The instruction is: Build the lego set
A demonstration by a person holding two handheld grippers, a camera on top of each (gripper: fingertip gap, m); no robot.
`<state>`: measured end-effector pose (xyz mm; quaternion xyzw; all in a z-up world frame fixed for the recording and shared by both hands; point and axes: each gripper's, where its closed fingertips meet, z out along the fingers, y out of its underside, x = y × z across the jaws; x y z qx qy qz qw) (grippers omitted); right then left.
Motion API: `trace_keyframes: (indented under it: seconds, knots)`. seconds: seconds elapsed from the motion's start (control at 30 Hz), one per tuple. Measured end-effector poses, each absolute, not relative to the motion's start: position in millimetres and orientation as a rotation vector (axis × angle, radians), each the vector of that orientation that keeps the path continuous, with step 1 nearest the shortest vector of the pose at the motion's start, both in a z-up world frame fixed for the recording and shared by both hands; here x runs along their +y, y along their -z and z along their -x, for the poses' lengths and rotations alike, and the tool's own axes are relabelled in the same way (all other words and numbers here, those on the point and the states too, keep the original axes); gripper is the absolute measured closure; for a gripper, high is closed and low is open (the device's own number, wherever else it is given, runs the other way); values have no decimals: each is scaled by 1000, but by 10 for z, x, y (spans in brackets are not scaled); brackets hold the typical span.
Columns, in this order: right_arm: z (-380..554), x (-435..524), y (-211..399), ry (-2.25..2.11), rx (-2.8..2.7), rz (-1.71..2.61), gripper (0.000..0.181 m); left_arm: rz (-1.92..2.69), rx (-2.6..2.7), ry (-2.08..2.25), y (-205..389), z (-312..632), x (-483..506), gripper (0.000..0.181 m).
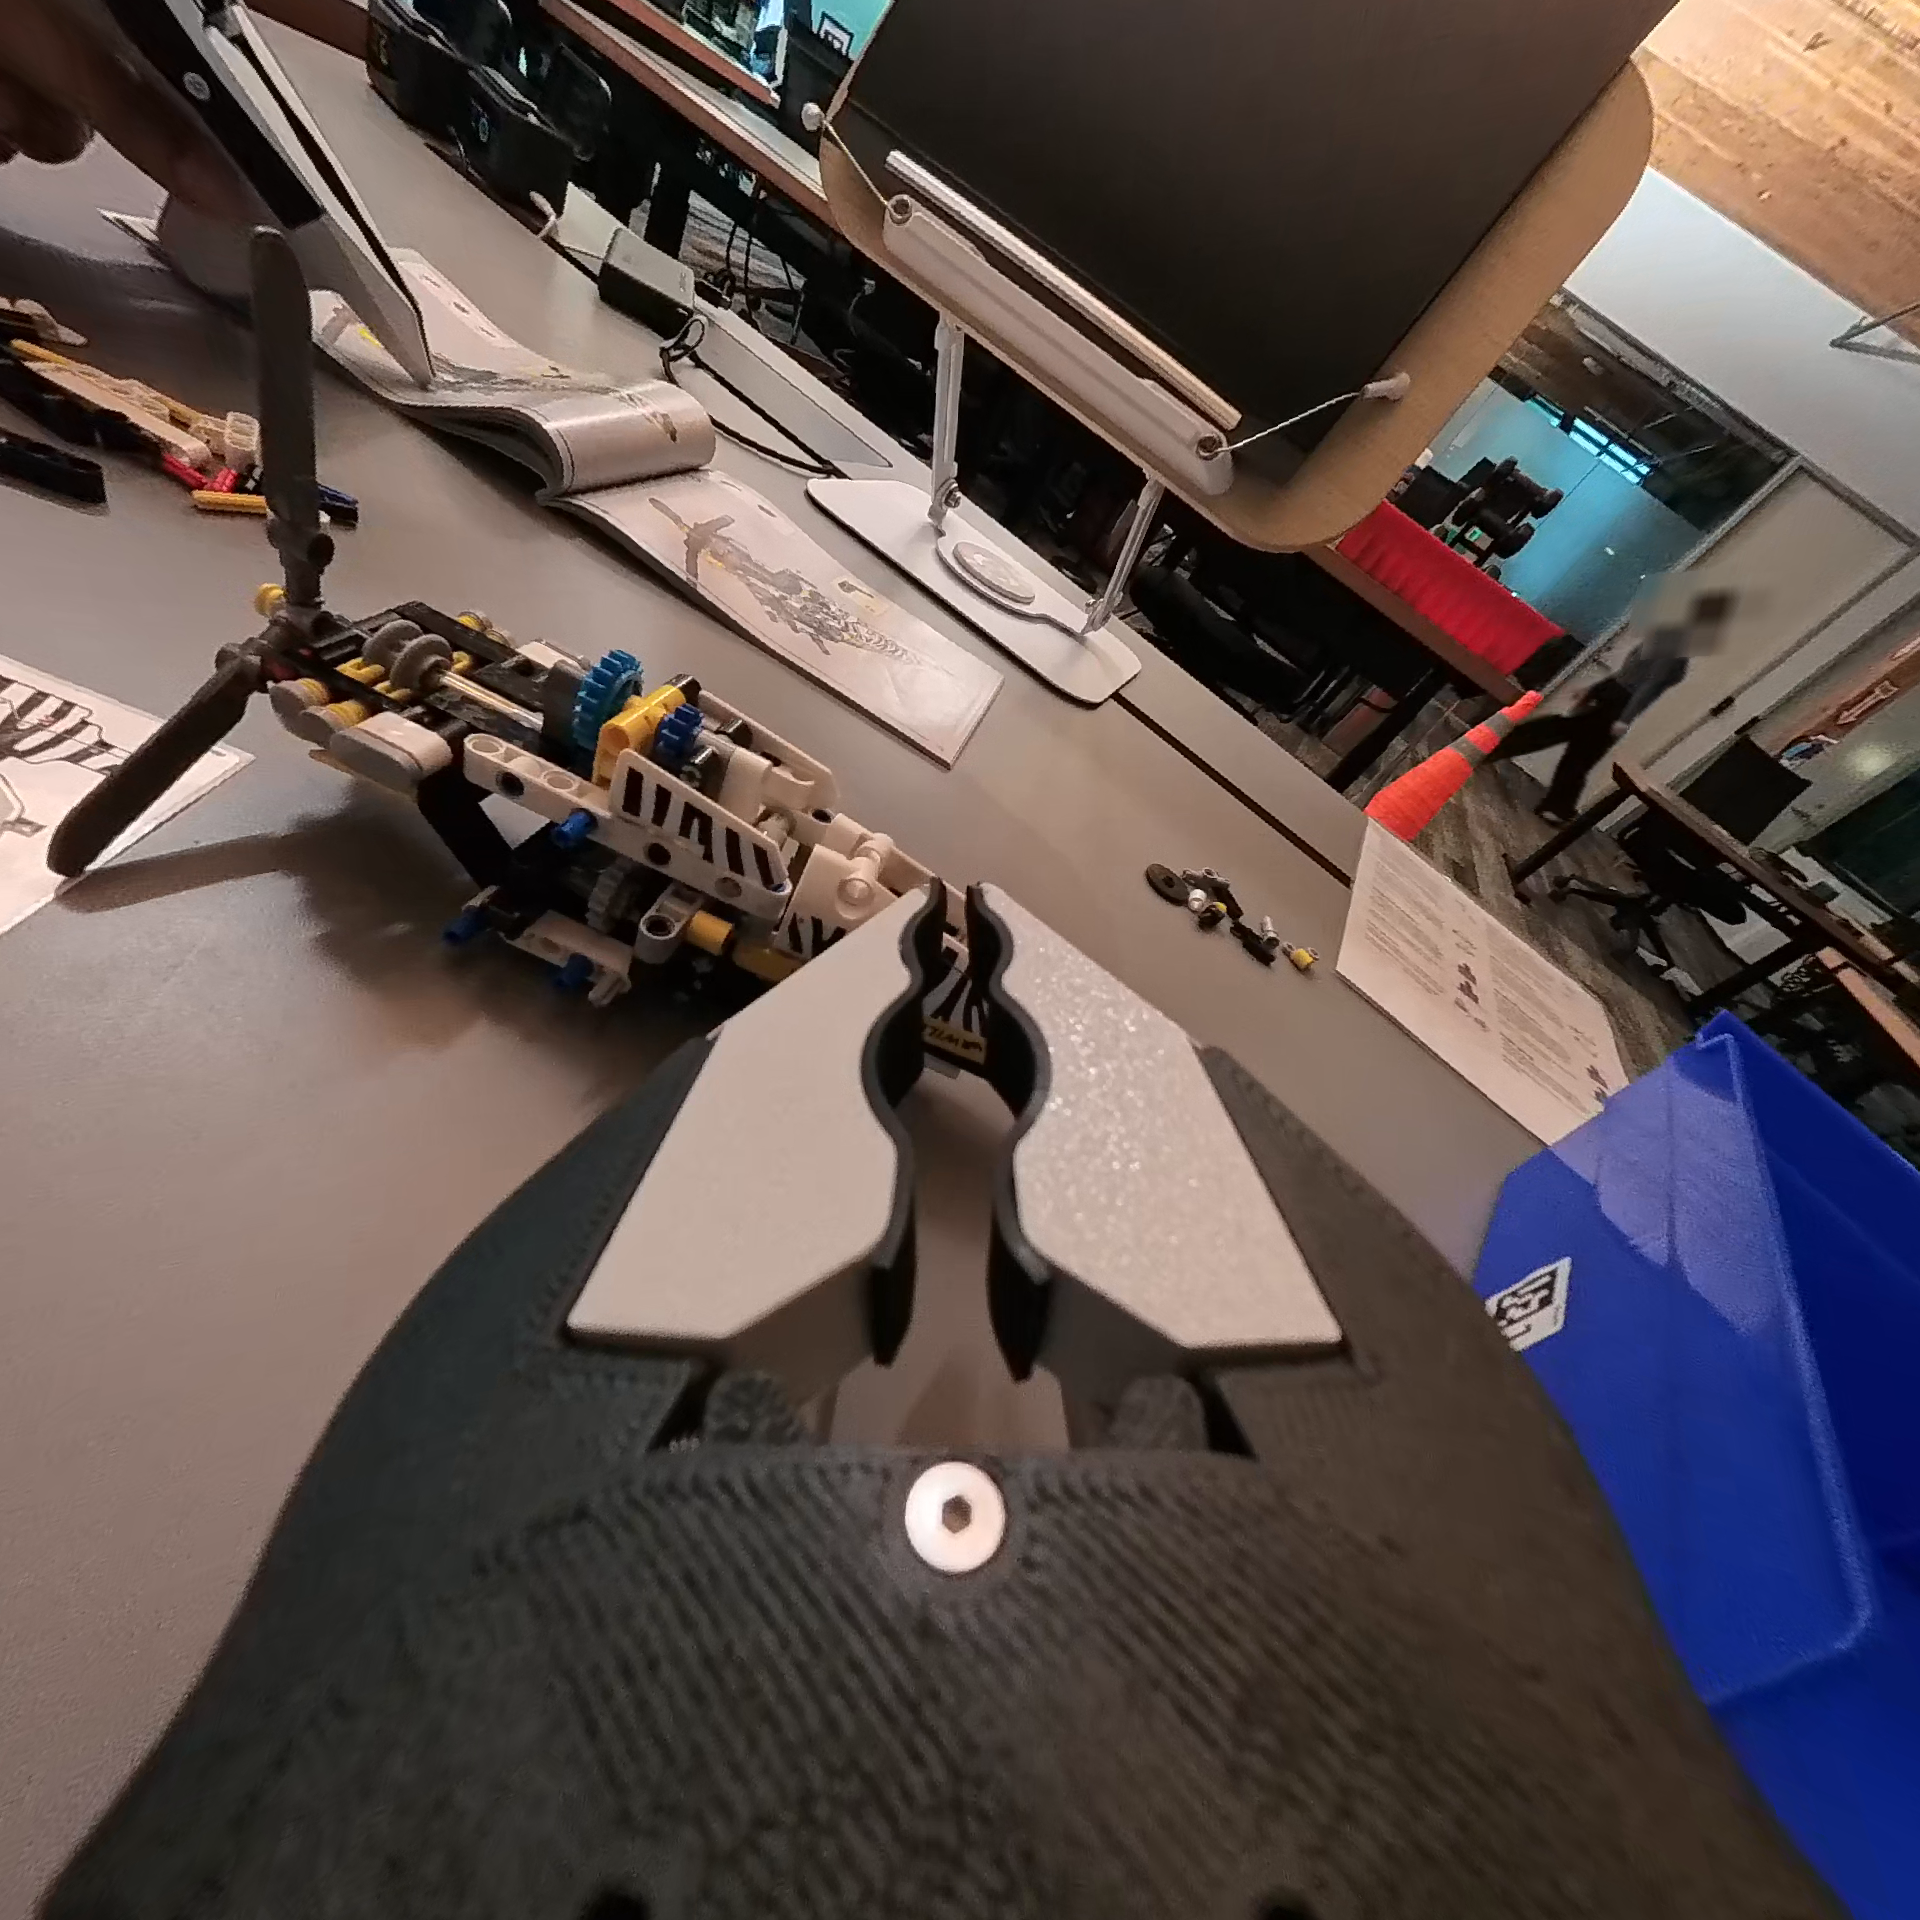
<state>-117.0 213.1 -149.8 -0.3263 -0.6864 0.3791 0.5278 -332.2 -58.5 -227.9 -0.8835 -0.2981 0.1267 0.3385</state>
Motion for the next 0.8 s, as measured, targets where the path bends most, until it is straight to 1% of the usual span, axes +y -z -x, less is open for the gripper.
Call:
trace_keyframes:
  seconds: [0.8]
  knots:
    - [1177,2113,1522,-887,-1653,769,180,2288,-792,-287,2287,3310,-610,180]
